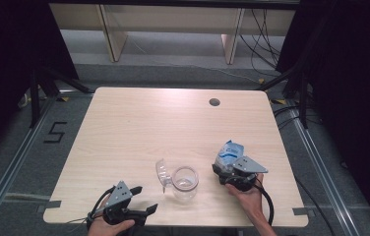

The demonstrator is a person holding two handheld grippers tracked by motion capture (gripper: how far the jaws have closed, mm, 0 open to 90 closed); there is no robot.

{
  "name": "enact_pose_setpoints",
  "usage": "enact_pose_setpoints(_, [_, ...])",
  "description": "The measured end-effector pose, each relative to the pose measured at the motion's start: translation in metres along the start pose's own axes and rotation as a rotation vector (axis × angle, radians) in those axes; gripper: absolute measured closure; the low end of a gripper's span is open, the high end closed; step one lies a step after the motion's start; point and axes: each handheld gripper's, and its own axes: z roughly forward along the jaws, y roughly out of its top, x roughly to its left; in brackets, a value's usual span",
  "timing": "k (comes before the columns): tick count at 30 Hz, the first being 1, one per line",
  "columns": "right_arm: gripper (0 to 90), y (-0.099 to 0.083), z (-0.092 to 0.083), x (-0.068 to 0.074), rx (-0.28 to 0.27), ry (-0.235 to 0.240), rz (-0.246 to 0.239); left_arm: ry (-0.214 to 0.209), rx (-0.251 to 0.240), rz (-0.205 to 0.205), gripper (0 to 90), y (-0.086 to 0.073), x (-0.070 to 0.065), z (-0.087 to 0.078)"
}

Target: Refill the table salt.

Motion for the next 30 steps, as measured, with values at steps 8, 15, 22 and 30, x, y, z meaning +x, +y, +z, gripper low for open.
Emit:
enact_pose_setpoints(8, [42.8, 0.000, -0.001, 0.001, 0.002, -0.005, -0.014, -0.002, -0.001, 0.002, 17.9, 0.000, 0.000, 0.000])
enact_pose_setpoints(15, [44.1, 0.003, -0.003, 0.003, -0.005, -0.031, -0.084, -0.004, -0.001, 0.027, 18.0, 0.001, 0.000, 0.000])
enact_pose_setpoints(22, [44.3, 0.008, -0.005, 0.006, -0.033, -0.039, -0.127, -0.004, -0.001, 0.030, 17.9, 0.001, 0.000, 0.000])
enact_pose_setpoints(30, [44.4, 0.012, -0.008, 0.008, -0.049, -0.056, -0.159, 0.003, 0.002, 0.010, 17.9, 0.001, -0.001, 0.001])
